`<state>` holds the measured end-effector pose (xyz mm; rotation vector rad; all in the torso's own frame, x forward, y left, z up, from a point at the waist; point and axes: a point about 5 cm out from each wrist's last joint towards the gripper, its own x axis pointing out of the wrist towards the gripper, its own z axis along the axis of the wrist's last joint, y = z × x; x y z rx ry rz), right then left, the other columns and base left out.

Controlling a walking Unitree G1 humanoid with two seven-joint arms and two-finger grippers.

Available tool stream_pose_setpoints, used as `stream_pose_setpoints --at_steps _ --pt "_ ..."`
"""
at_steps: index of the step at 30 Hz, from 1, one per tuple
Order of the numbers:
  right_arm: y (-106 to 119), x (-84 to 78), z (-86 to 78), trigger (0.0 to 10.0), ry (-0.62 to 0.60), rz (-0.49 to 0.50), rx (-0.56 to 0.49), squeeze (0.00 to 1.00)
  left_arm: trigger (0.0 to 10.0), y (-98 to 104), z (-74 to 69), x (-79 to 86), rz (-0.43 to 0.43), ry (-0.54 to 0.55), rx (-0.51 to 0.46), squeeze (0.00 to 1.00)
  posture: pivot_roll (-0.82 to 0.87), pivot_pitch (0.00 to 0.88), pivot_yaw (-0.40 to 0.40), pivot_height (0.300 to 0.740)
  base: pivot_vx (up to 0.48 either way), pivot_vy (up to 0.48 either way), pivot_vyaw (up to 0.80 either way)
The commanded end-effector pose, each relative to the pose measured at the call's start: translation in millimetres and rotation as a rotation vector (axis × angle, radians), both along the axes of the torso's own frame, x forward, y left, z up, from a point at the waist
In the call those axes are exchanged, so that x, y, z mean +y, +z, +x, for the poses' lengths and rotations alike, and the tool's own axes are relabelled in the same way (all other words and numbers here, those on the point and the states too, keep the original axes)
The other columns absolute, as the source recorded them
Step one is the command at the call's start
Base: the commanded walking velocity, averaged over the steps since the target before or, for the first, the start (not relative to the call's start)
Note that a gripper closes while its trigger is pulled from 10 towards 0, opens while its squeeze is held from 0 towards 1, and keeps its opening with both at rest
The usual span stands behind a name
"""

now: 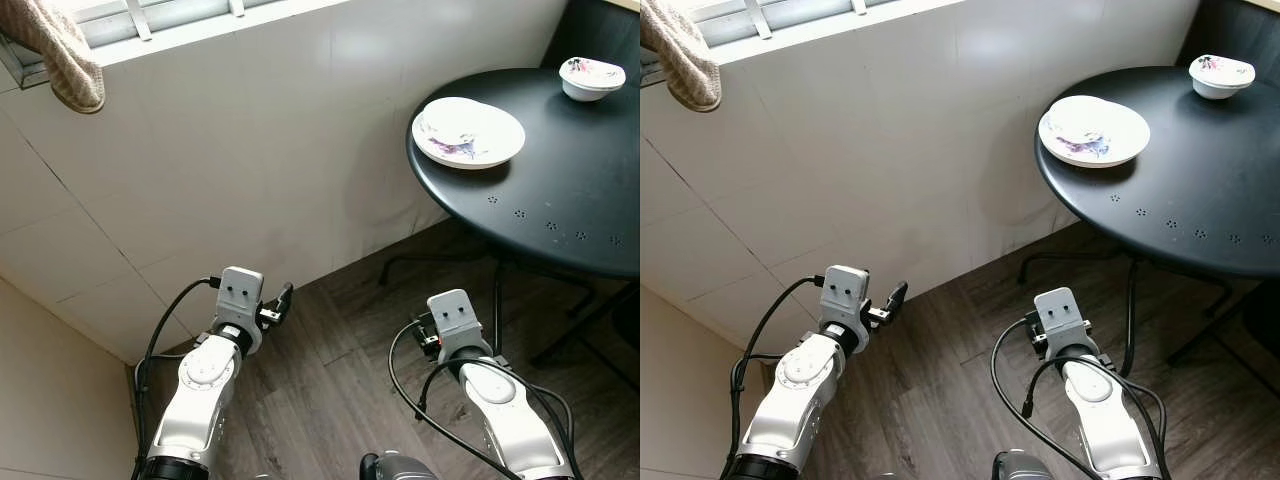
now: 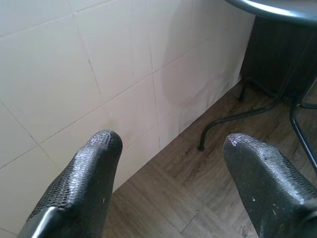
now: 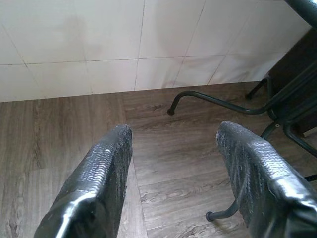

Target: Kitchen organization

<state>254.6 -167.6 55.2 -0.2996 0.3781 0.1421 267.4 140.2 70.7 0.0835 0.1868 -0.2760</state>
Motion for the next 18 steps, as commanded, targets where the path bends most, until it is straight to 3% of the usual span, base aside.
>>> stream_pose_setpoints --at_steps 1,18 --pt "-1.1 0.3 -1.0 10.0 0.005 0.003 0.001 0.0 10.0 -2.6 -1.2 1.5 0.0 0.01 0.006 0.0 -0.13 0.073 0.046 0.74 0.0 -0.435 0.0" --pt "0.5 -1.1 1.3 10.0 0.006 0.002 -0.001 0.0 10.0 -0.9 0.9 0.0 -0.004 0.011 0.002 0.0 -0.13 0.084 0.042 0.74 0.0 -0.429 0.0"
